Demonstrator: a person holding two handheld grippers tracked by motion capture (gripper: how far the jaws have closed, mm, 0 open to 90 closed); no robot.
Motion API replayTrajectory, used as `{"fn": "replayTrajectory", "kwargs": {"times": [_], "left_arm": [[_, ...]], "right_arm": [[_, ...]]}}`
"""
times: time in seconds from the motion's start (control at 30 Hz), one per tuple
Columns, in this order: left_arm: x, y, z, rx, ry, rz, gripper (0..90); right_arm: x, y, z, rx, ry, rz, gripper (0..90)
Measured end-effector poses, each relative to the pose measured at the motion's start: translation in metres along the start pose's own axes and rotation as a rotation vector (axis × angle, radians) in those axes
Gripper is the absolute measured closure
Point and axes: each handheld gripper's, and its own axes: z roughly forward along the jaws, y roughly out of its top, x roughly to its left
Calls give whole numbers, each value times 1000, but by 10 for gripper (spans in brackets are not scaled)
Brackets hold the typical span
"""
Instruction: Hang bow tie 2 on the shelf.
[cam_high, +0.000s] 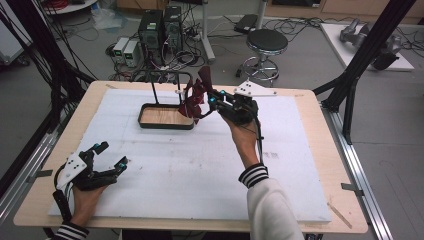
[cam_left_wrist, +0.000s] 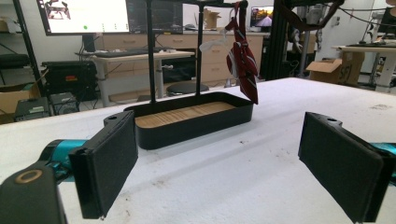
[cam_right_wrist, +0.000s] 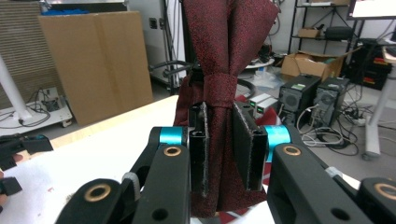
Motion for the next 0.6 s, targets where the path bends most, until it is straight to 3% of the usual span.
{"fn": "replayTrajectory", "kwargs": {"times": [0.6], "left_arm": [[1,0,0,-2,-4,-4,123]], "right_arm": [[28,3,50,-15,31,17,773]]}}
